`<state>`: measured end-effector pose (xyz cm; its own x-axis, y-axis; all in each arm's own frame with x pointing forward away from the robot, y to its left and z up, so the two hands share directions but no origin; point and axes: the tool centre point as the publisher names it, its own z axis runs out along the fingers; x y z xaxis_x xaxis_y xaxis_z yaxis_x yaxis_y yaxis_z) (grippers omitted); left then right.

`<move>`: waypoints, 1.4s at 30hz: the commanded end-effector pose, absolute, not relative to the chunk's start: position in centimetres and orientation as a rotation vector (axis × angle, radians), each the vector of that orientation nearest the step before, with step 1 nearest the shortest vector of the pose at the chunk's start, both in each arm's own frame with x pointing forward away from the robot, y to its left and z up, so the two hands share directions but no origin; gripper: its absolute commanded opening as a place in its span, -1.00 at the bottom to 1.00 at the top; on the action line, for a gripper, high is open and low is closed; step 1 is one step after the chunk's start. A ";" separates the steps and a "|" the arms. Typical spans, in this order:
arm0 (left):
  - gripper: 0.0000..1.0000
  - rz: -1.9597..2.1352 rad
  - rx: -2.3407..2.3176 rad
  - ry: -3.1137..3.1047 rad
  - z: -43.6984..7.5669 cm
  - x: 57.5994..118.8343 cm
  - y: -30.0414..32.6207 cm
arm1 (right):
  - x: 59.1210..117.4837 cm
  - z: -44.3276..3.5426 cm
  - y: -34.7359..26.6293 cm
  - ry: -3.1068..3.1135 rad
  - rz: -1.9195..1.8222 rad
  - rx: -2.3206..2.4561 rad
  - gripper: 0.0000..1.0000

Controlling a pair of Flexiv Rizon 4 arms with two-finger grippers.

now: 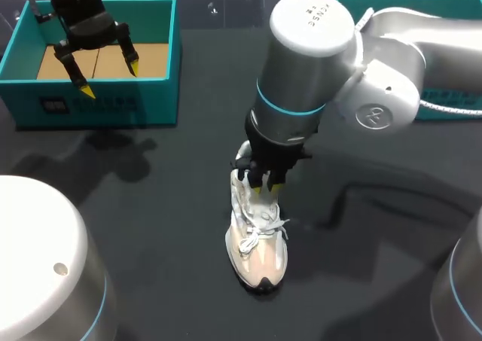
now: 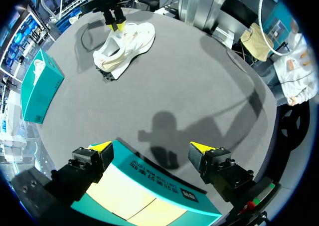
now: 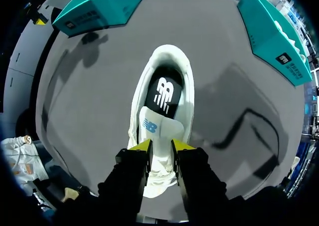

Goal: Take the shoe out of the shoebox, open the shoe tongue, remove and reinsert the insole, then place the shoe into the shoebox

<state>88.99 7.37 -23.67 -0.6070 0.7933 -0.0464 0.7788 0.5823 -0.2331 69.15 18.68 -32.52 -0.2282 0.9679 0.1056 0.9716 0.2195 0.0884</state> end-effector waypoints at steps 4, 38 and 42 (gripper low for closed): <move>1.00 0.353 -1.363 -2.736 -23.6 89.0 7.4 | 71.1 -35.8 19.6 -2.392 -0.204 -1.886 -0.47; 1.00 0.353 -1.363 -2.736 -23.6 89.0 7.4 | 71.7 -29.1 20.4 -2.807 -0.090 -1.191 -0.46; 1.00 0.353 -1.363 -2.736 -23.6 89.0 7.4 | 72.6 -27.9 20.2 -2.977 -0.010 -0.748 -0.38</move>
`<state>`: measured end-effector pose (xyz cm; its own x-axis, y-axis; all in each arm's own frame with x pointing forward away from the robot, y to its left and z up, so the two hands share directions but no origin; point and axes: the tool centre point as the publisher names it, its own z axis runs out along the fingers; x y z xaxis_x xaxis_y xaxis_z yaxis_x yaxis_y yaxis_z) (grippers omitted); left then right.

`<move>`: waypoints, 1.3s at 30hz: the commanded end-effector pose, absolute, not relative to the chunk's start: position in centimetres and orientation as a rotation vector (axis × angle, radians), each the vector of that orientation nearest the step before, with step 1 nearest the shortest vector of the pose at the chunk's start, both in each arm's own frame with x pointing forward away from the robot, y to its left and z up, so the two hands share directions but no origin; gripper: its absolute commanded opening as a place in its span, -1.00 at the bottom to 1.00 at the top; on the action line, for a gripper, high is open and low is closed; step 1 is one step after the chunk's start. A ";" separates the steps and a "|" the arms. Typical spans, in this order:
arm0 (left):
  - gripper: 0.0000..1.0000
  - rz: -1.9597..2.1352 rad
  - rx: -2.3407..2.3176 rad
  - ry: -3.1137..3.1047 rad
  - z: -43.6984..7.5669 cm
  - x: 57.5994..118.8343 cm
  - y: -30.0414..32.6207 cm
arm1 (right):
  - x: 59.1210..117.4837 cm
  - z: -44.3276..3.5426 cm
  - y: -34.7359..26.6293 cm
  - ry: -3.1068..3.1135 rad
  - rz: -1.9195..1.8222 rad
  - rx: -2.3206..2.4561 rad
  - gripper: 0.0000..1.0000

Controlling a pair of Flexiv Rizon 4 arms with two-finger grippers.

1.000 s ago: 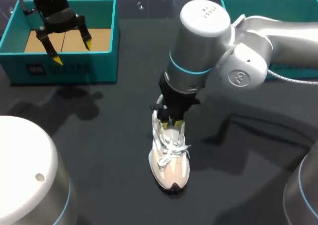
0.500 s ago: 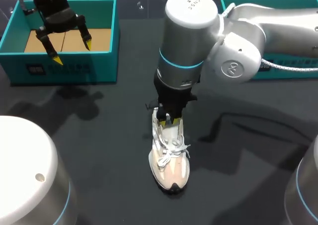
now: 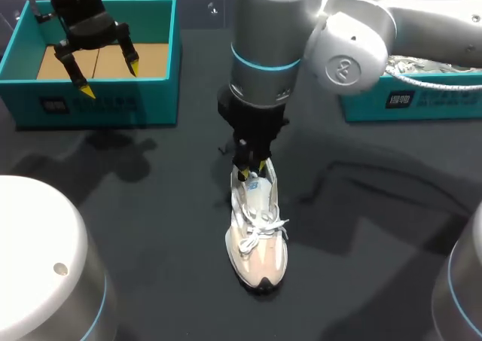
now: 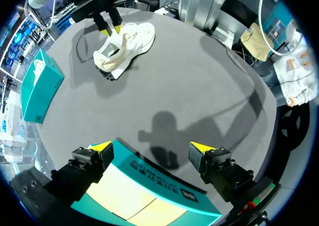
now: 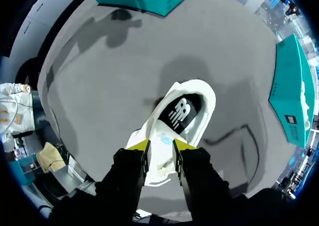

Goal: Take the shoe out of the shoebox, open the shoe tongue, remove and reinsert the insole, then place the shoe into the shoebox

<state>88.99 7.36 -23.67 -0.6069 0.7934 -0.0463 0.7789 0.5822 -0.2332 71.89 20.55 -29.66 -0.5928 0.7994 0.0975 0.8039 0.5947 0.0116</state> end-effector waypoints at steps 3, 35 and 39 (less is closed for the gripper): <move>1.00 0.353 -1.363 -2.736 -23.6 89.0 7.4 | 73.0 -27.9 20.3 -3.034 -0.037 -0.239 1.00; 1.00 0.353 -1.363 -2.736 -23.6 89.0 7.4 | 79.3 -30.3 20.8 -3.191 0.003 0.137 1.00; 1.00 0.353 -1.363 -2.736 -23.6 89.0 7.4 | 80.0 -31.3 20.4 -3.178 -0.024 0.103 1.00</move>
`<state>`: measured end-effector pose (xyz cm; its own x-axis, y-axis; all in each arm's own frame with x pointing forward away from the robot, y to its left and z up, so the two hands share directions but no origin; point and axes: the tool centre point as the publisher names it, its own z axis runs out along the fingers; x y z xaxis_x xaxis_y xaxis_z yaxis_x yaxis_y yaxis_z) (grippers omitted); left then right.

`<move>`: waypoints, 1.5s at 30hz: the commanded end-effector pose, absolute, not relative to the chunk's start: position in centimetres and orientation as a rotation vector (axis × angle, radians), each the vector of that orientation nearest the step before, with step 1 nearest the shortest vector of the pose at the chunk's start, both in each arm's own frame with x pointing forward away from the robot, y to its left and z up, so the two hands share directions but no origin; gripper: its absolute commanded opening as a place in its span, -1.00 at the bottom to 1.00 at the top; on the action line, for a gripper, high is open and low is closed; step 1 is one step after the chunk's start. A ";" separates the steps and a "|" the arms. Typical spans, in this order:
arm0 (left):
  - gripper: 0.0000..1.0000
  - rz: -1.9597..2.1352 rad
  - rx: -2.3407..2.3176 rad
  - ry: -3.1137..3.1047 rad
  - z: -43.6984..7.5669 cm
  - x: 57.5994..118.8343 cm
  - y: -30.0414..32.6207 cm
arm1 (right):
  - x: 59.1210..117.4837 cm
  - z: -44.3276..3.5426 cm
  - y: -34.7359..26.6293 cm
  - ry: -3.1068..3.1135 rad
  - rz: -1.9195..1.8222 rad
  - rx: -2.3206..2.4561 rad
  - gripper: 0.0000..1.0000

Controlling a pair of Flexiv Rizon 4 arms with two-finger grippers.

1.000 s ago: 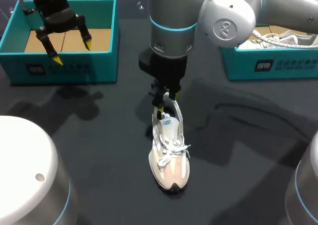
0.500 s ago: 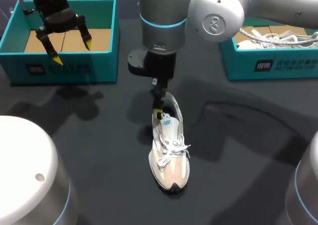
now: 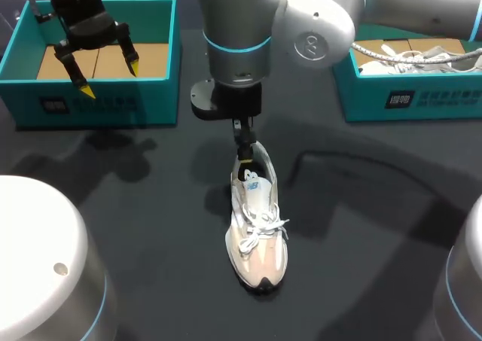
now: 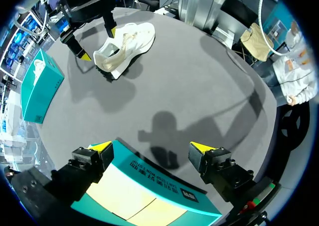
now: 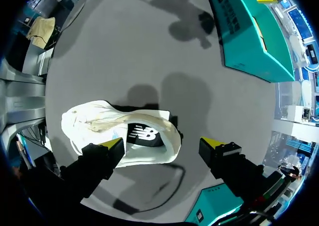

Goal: Take the shoe out of the shoebox, open the shoe tongue, remove and reinsert the insole, then place the shoe into the shoebox

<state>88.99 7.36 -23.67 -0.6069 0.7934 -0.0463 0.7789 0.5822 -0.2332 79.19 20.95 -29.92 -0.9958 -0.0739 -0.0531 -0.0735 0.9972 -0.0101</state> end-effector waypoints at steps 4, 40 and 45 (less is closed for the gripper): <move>1.00 0.353 -1.363 -2.736 -23.6 89.0 7.4 | 80.5 -32.1 20.1 3.107 0.035 -0.074 1.00; 1.00 0.353 -1.363 -2.736 -23.6 89.0 7.4 | 81.7 -38.1 19.5 3.124 0.108 0.076 0.50; 1.00 0.353 -1.363 -2.736 -23.6 89.0 7.4 | 81.6 -38.3 19.4 3.123 0.117 0.079 -0.14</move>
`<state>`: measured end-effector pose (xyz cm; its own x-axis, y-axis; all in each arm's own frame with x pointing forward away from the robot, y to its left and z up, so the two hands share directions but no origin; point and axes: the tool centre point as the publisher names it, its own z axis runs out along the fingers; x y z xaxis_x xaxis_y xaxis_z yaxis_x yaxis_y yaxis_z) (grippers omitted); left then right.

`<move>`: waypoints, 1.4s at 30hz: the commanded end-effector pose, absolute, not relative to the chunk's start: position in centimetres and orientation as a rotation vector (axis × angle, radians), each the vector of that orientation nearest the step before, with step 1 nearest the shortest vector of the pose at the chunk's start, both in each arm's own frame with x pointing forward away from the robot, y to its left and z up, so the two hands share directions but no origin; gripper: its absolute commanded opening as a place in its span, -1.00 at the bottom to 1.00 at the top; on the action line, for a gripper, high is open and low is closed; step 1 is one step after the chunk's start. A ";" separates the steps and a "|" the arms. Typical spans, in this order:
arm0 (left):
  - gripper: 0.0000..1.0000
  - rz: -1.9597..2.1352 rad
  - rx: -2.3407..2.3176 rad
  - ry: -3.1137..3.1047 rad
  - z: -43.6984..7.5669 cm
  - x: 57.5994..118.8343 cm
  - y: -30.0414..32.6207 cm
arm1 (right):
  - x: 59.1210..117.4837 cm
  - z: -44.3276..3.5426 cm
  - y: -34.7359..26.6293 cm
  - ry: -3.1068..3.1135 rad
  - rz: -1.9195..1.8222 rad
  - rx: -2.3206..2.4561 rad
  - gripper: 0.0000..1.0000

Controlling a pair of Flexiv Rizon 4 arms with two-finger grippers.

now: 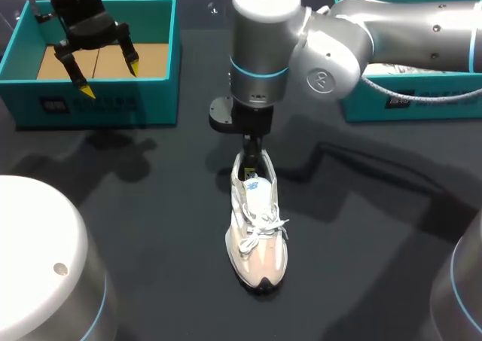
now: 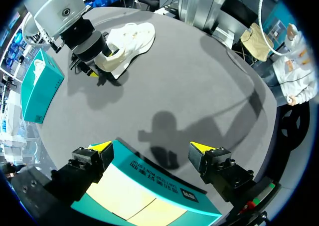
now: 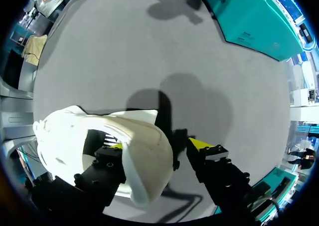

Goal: Take the shoe out of the shoebox, open the shoe tongue, remove and reinsert the insole, then place the shoe into the shoebox

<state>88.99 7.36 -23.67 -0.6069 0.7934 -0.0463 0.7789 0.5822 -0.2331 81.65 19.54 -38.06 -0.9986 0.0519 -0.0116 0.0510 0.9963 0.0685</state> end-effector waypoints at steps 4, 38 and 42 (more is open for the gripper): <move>1.00 0.353 -1.363 -2.736 -23.6 89.0 7.4 | 81.5 -38.3 19.3 3.115 0.122 0.073 -0.99; 1.00 0.353 -1.363 -2.736 -23.6 89.0 7.4 | 83.3 -23.9 17.9 3.060 0.015 -0.160 -1.00; 1.00 0.353 -1.363 -2.736 -23.6 89.0 7.4 | 83.3 -23.9 17.9 3.060 0.015 -0.160 -1.00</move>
